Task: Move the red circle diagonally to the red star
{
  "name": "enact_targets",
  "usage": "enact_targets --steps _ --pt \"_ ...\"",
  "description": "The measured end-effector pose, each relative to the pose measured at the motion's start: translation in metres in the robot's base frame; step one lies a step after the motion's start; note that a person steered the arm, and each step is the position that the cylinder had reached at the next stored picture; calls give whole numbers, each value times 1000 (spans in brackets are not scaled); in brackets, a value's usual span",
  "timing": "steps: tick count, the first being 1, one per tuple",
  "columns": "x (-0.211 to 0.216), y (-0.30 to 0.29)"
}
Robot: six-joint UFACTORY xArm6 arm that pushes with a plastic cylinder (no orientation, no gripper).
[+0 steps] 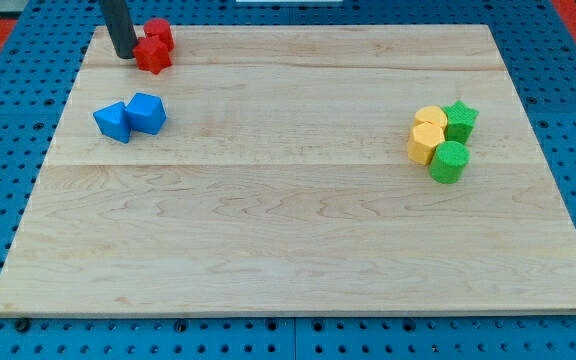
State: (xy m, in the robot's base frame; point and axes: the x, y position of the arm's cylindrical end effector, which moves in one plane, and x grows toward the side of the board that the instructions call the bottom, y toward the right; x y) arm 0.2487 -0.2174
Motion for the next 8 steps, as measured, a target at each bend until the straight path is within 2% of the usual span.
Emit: enact_targets --steps 1,2,3,4,5,6,7,8 --pt "-14 -45" --pt "-58 -43" --pt "-57 -36" --pt "-56 47" --pt "-30 73" --pt "48 51" --pt "45 47" --pt "3 47"
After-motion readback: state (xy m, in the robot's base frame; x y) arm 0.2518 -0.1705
